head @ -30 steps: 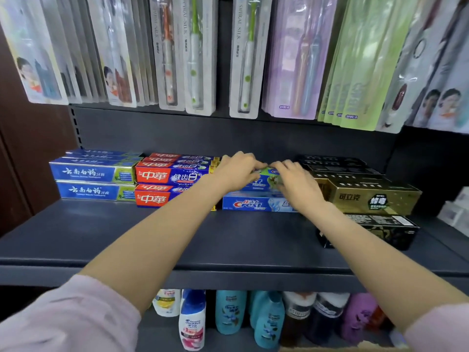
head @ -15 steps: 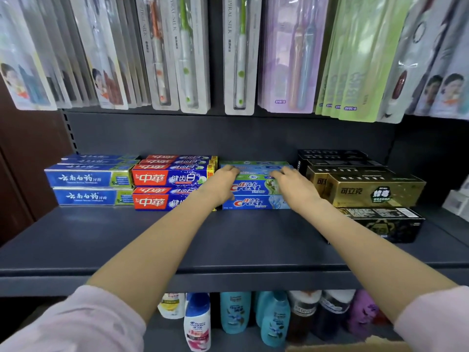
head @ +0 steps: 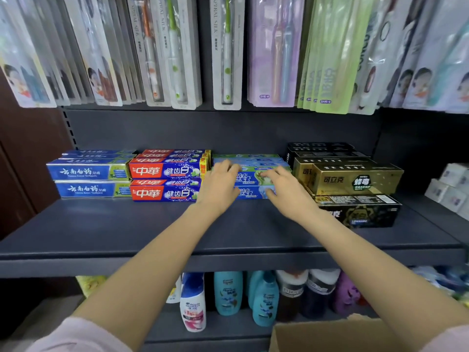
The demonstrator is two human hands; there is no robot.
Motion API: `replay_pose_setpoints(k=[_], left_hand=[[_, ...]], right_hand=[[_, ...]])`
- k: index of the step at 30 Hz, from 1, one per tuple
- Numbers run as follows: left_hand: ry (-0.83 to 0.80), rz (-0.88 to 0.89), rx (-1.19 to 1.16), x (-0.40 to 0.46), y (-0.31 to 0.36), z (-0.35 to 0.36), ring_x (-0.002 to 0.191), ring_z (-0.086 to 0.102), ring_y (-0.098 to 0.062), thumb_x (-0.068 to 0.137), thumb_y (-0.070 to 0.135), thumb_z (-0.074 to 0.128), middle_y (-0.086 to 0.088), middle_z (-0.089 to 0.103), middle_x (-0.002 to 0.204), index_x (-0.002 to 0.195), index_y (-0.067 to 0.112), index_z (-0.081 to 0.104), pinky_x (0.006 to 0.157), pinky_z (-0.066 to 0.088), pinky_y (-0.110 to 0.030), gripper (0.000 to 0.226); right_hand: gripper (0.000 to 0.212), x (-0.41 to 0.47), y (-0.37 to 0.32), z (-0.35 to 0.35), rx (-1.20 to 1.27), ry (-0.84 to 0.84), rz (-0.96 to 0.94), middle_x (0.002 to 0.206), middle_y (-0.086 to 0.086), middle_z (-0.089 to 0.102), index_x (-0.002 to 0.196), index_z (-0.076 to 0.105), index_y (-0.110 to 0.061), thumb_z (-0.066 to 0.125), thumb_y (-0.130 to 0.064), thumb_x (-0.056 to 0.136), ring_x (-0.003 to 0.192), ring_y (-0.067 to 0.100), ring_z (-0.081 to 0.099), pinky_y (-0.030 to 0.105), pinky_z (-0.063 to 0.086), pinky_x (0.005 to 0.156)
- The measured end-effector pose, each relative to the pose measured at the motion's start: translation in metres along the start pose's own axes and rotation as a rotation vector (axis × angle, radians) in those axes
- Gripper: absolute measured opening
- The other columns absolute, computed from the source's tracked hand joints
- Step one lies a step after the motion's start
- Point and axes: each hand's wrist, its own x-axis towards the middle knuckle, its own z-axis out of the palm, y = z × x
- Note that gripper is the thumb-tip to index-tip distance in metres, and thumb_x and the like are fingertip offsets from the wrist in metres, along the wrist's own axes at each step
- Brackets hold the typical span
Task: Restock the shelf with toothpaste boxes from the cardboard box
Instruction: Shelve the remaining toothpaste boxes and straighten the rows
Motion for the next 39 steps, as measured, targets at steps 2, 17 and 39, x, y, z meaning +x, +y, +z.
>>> replay_pose_setpoints(k=[2,17,39], left_hand=[[0.025,0.005,-0.067,-0.015,0.016,-0.002,0.118,0.046,-0.025,0.089,0.019,0.055,-0.007,0.050,0.124,0.127,0.012,0.050,0.093,0.039,-0.035,0.038],[-0.417,-0.163,-0.211,-0.159,0.196,0.038,0.092,0.060,-0.028,0.091,0.033,0.050,-0.006,0.069,0.089,0.092,0.014,0.062,0.069,0.041,-0.031,0.022],[-1.585,-0.239,-0.247,-0.281,0.291,0.248,0.109,0.056,-0.027,0.083,0.036,0.068,-0.006,0.059,0.124,0.122,0.013,0.059,0.085,0.048,-0.036,0.046]], right_hand=[[0.029,-0.019,0.001,-0.007,0.065,-0.021,0.004,0.111,0.005,0.054,0.121,0.058,-0.013,0.050,-0.014,0.093,0.101,0.022,0.056,0.035,0.047,0.090],[0.039,-0.196,0.098,-0.021,0.190,-0.356,-0.074,0.095,0.007,0.070,0.128,0.048,-0.025,0.051,-0.019,0.090,0.092,0.027,0.063,0.041,0.051,0.079],[0.056,-0.369,0.247,0.167,0.048,-1.424,0.212,0.138,0.009,0.048,0.138,0.041,-0.011,0.064,-0.010,0.087,0.123,0.028,0.048,0.035,0.041,0.096]])
